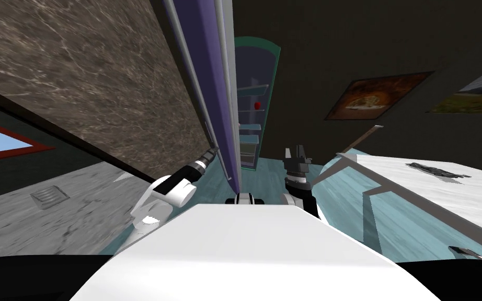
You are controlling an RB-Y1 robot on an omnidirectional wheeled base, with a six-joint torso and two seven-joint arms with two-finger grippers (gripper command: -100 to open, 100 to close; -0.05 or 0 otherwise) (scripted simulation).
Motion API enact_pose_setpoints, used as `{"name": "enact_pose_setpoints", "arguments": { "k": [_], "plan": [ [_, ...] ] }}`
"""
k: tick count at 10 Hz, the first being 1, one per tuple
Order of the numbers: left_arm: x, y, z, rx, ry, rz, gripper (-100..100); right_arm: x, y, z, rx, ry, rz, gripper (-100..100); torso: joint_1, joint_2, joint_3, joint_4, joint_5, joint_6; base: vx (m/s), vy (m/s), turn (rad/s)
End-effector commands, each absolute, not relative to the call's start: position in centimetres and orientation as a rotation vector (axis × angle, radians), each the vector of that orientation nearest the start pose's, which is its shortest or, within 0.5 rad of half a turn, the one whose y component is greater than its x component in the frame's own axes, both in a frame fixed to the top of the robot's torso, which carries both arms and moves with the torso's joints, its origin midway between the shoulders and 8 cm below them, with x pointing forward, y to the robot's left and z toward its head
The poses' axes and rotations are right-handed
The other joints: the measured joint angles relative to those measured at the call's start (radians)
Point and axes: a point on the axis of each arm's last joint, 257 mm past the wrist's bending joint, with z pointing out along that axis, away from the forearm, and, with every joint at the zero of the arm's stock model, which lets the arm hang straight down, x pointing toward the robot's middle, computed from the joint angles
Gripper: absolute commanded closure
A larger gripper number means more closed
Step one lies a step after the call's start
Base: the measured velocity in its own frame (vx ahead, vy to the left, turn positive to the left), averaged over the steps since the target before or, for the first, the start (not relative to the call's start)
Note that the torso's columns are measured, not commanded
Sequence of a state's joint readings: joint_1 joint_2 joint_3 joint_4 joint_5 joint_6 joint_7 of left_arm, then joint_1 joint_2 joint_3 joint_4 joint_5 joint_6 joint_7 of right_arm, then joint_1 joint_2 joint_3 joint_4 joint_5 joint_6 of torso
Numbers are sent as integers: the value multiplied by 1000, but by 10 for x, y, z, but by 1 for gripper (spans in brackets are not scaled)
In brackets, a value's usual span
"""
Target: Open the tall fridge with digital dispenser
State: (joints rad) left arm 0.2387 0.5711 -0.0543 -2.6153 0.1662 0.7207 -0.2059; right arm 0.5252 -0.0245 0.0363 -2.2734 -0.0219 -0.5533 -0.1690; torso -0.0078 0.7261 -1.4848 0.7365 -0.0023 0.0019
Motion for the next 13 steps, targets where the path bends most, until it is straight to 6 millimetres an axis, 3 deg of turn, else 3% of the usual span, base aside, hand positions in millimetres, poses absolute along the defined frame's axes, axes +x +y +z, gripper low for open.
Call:
{"name": "enact_pose_setpoints", "arguments": {
  "k": [1,4,13],
  "plan": [
    [414,197,-31,-564,1581,-921,100,336,-269,23,704,557,1508,0,6,0,0,-1,1,1,-24,174,-82],
    [414,183,-30,-530,1597,-959,100,336,-269,23,704,557,1508,0,19,-4,-3,1,5,-2,-28,202,-84],
    [413,156,-28,-463,1628,-1030,100,336,-269,23,704,557,1508,0,12,-19,-16,0,1,3,-30,222,-61]
  ]
}}
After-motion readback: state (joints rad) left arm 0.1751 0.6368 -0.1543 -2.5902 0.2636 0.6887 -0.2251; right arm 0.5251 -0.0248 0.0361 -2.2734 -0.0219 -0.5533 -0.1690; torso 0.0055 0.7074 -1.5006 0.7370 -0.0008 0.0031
